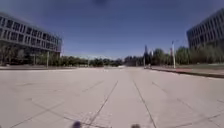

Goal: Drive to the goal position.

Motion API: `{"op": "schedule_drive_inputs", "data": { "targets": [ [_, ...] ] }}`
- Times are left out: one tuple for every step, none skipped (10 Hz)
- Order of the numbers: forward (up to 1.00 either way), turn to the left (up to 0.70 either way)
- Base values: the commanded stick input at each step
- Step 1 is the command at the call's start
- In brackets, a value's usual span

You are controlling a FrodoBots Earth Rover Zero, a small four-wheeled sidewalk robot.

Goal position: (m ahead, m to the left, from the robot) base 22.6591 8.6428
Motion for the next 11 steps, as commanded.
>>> {"op": "schedule_drive_inputs", "data": {
  "targets": [
    [0.85, 0.01],
    [0.85, 0.01],
    [0.85, 0.01],
    [0.85, 0.01],
    [0.85, 0.01],
    [0.85, 0.01],
    [0.85, 0.01],
    [0.85, 0.01],
    [0.85, 0.01],
    [0.85, 0.01],
    [0.85, 0.01]
  ]
}}
